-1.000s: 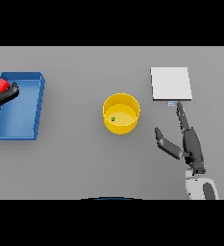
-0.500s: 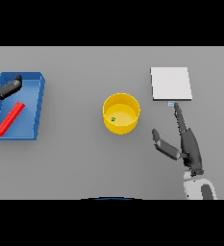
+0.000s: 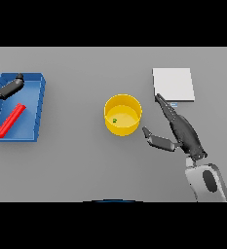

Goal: Pick up the red beaker and tilt it to pour out 1 green nut into yellow bowl. Pick up the yellow bowl and place it on the metallic measuring scale.

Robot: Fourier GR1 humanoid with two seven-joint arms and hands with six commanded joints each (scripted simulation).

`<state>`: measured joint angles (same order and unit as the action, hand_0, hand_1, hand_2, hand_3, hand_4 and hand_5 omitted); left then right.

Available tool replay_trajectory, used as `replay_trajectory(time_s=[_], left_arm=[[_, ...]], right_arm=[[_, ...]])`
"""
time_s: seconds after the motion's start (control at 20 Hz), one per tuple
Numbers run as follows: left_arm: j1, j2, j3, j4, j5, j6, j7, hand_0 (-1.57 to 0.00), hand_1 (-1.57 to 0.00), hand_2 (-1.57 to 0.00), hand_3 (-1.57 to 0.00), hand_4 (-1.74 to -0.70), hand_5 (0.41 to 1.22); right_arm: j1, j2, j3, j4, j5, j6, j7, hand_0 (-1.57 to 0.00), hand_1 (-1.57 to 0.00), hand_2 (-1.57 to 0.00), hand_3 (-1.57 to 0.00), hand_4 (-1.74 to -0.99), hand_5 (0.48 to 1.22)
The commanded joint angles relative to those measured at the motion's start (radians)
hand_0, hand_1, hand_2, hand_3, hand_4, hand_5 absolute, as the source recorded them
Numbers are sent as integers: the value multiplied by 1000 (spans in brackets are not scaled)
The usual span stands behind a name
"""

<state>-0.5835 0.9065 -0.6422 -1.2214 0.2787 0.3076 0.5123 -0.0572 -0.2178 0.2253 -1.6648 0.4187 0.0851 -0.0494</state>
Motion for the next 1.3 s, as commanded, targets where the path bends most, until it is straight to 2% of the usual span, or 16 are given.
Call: replay_trajectory(time_s=[0.0, 0.1, 0.25, 0.35, 0.55, 0.7, 0.95, 1.05, 1.25], left_arm=[[1, -7, 0, 4, 0, 3, -10, -8, -6, -6, -6, -792, 709], [2, 0, -1, -4, -2, 1, -13, -5, -3, -4, -3, -795, 709], [-6, -1, -6, -6, -5, 3, 7, -2, -1, -1, -1, -793, 712], [6, 11, -5, -25, -2, 5, -1, -1, 0, 0, 0, -794, 719], [-11, -6, -10, 3, -7, -2, 2, 0, 0, 0, 0, -798, 723], [-11, 5, -8, -5, -6, -5, 3, 1, 1, 1, 1, -797, 718], [-7, 3, -7, -2, -2, -7, -1, 1, 1, 1, 1, -794, 723], [-8, 8, -7, -5, -5, -8, -12, 1, 1, 1, 1, -795, 729], [-21, 0, -11, 7, -9, -13, -2, 1, 1, 1, 1, -797, 734]], right_arm=[[-25, -28, 13, 9, 31, 17, 14, 1, 1, 1, 1, -1268, 691], [-84, -92, 51, 34, 105, 53, 4, 1, 1, 1, 1, -1282, 677], [-186, -147, 133, 82, 220, 103, -12, 1, 1, 1, 1, -1276, 668], [-257, -167, 169, 115, 254, 145, -24, 1, 1, 1, 1, -1270, 664], [-346, -161, 223, 183, 281, 206, -44, 1, 1, 1, 1, -1274, 656], [-403, -164, 267, 237, 307, 255, -64, 1, 1, 1, 1, -1277, 677], [-479, -155, 313, 350, 326, 292, -126, 1, 1, 1, 1, -1246, 686], [-511, -130, 328, 382, 325, 312, -125, 1, 1, 1, 1, -1243, 682], [-533, -121, 365, 431, 346, 344, -130, 1, 1, 1, 1, -1281, 674]])
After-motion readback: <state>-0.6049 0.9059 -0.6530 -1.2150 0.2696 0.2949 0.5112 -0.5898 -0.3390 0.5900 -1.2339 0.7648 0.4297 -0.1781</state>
